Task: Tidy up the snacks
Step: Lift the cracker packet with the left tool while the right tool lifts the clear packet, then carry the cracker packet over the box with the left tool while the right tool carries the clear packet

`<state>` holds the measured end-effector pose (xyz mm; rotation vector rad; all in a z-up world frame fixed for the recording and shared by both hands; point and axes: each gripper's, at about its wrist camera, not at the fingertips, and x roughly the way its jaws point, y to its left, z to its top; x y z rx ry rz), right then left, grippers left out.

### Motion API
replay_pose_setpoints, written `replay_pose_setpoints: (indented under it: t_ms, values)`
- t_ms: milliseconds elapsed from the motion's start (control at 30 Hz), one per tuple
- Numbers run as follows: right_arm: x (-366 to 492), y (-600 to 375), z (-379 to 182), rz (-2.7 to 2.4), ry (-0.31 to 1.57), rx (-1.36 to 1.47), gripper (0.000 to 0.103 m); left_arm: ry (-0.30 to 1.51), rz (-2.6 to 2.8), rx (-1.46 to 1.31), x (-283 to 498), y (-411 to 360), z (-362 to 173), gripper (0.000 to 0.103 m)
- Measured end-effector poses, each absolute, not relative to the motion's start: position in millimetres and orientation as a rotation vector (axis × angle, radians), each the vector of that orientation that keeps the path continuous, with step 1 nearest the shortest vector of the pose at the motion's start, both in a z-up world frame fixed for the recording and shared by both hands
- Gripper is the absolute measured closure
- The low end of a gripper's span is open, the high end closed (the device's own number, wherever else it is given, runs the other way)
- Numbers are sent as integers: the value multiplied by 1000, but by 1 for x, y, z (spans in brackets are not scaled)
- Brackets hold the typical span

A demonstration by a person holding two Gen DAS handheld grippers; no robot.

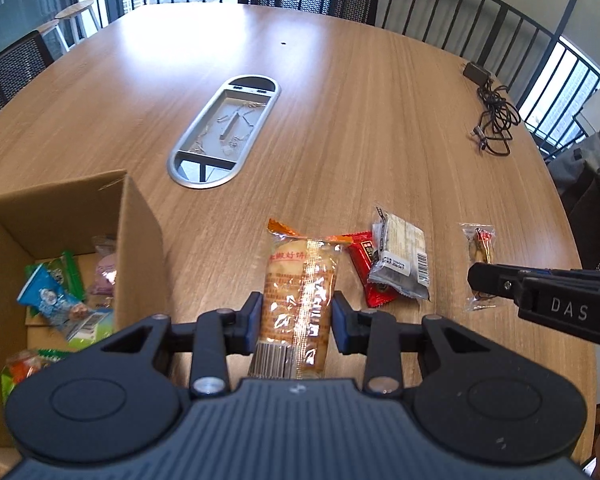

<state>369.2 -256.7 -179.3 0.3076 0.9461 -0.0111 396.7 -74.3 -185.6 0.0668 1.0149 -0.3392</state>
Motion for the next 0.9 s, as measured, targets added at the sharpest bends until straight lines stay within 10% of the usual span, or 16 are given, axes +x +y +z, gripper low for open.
replay_pose_setpoints:
  t_ms: [900]
  values:
    - [349,-180,-137,157,861,225,85,910,-169,-67,354,21,-147,68]
